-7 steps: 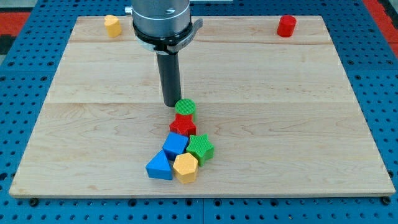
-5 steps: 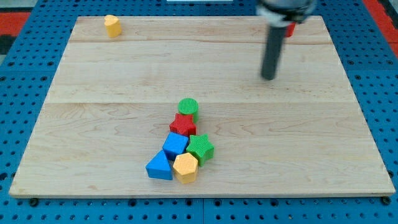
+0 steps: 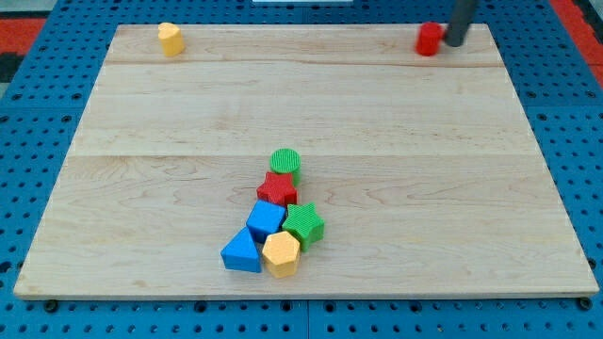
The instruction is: Move the red circle left and to the down
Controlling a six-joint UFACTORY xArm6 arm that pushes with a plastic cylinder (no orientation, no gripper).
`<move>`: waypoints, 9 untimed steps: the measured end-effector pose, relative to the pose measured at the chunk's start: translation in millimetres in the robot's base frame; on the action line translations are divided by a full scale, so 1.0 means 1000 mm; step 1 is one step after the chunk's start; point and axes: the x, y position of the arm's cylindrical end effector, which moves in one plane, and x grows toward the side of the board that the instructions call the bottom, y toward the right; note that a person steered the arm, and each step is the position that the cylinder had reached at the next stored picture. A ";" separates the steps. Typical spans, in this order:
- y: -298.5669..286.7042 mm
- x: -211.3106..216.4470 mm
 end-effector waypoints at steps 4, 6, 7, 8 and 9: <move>-0.133 -0.032; -0.129 0.003; -0.106 0.032; -0.120 0.080; -0.152 0.123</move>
